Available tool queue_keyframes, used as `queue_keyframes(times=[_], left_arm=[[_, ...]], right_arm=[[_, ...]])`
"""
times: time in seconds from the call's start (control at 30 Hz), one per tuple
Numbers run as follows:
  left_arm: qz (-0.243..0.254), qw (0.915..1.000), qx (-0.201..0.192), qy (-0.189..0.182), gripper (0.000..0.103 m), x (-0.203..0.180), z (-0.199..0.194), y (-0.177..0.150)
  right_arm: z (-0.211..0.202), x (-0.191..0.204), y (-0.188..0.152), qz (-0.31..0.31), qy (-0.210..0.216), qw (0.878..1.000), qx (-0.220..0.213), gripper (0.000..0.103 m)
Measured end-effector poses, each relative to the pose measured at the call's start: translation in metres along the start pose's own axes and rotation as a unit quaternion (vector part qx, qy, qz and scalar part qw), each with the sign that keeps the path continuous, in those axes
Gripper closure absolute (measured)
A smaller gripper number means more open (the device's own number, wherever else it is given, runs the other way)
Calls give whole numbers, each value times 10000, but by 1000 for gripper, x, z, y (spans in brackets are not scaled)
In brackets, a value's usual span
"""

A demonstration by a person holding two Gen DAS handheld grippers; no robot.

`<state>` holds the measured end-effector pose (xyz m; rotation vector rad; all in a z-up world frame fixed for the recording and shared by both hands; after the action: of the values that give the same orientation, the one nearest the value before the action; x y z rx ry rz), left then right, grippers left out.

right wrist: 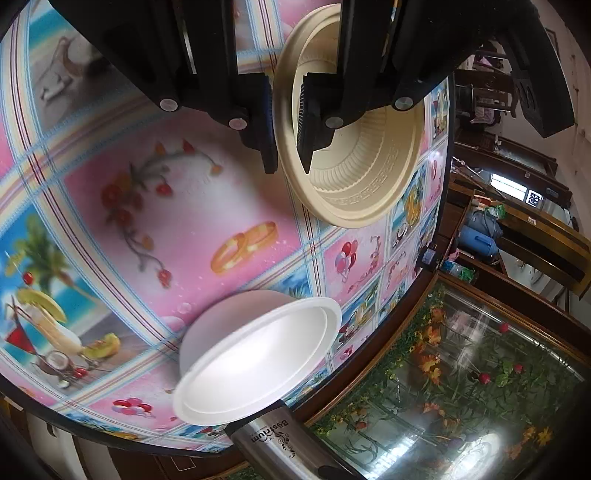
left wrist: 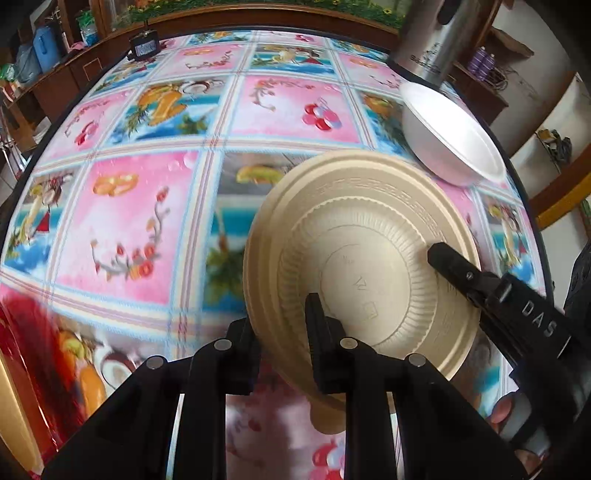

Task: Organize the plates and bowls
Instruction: 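Lift the beige plate with the left tool toward the red plate stack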

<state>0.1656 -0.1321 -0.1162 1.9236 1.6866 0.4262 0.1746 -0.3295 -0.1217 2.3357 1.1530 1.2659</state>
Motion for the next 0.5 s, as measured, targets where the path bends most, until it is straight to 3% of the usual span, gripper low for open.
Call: queue_keyframes(times=[0.27, 0.5], left_arm=[[242, 9994, -37, -254, 84, -11, -16, -29], [402, 9987, -179, -247, 84, -9, -29, -45]], right_arm=[[-40, -16, -27, -238, -150, 9996, -88, 93], [-56, -16, -35, -355, -168, 9992, -37, 94]])
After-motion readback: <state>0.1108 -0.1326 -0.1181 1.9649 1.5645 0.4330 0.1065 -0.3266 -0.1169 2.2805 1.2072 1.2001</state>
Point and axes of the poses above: each gripper's, at about its wrist camera, not at the fingertips, and z roughly the way its jaws point, x to its left, y to its top, the point moved 2 cm from there along z, roughly the way its jaws point, and after that the axes turned 13 degrees about -x, right-handed, at the moved point
